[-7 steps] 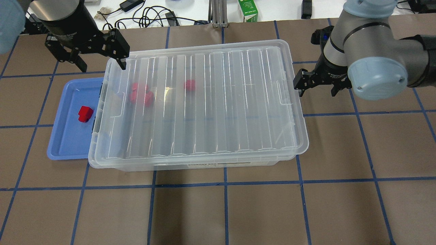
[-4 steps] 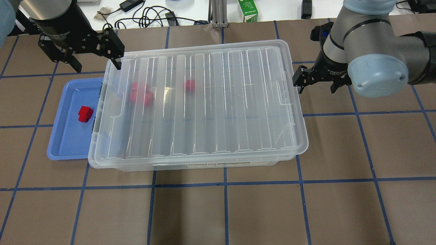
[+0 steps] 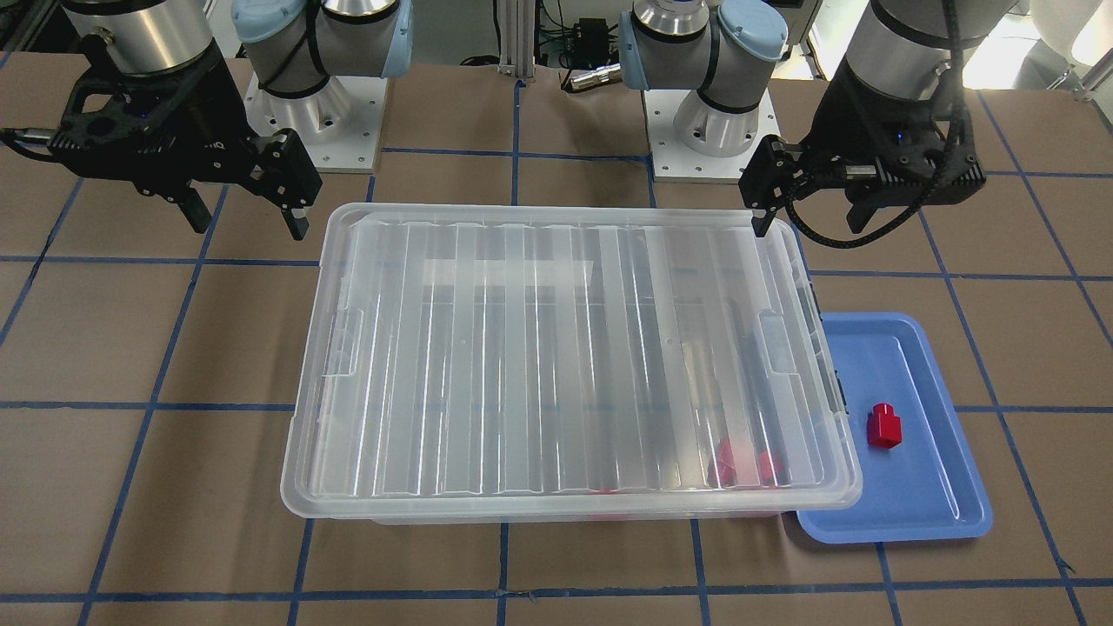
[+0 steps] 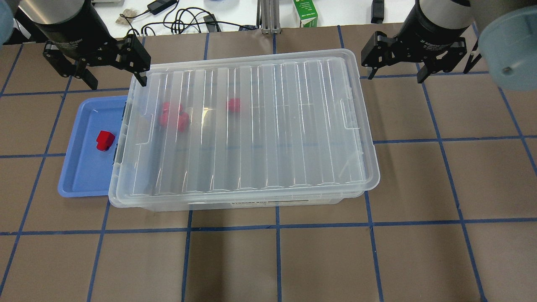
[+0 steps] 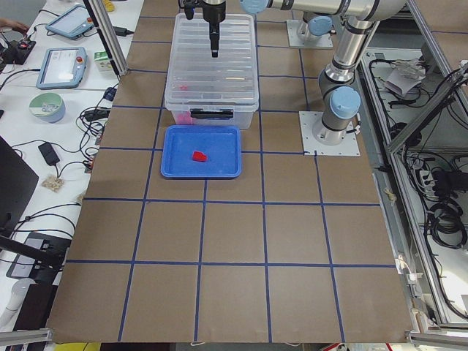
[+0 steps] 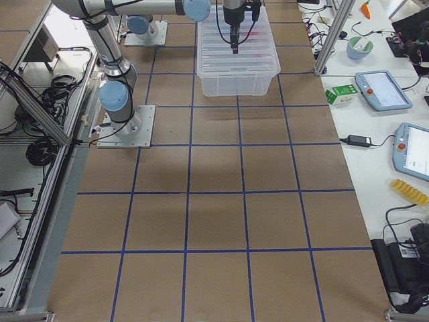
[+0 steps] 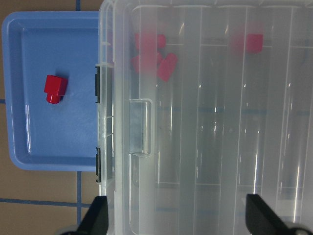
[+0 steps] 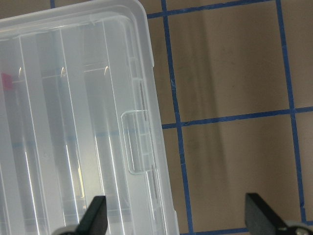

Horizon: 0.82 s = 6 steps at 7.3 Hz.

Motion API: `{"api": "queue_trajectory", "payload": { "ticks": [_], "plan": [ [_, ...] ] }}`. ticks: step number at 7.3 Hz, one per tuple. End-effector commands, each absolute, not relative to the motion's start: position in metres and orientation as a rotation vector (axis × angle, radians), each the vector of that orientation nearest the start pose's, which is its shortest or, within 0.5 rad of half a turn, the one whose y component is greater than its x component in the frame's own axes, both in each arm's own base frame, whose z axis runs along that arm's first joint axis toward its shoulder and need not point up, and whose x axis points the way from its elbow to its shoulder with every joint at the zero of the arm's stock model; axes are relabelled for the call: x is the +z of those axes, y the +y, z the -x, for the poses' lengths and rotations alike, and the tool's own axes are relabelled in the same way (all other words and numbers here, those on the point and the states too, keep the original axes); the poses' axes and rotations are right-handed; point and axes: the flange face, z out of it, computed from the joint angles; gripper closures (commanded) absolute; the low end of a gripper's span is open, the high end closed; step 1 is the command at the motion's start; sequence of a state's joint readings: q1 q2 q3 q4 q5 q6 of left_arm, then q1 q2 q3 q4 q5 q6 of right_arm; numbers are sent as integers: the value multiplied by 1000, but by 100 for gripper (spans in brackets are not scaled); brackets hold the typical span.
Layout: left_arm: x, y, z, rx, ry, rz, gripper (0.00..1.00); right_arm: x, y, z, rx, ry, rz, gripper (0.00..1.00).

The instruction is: Place red block in blue tray from box

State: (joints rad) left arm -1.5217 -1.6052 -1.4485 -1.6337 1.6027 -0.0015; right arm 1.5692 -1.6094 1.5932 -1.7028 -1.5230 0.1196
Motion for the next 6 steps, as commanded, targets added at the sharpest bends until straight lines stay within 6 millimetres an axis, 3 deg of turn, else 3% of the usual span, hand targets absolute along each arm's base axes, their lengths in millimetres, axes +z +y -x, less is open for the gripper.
{"api": "queue_trajectory", "payload": {
  "ticks": [1, 2, 3, 6],
  "plan": [
    [525, -513, 105, -40, 3111, 79, 0, 509, -486, -139, -211, 3076, -165, 0],
    [524, -513, 106, -37, 3112, 86, 0, 509, -486, -138, -210, 3082, -154, 0],
    [521, -515, 106, -28, 3114, 89, 0, 509, -486, -136, -217, 3111, -25, 0],
    [525, -512, 106, -40, 3115, 98, 0, 509, -486, -137, -219, 3103, 8, 0]
  ]
}}
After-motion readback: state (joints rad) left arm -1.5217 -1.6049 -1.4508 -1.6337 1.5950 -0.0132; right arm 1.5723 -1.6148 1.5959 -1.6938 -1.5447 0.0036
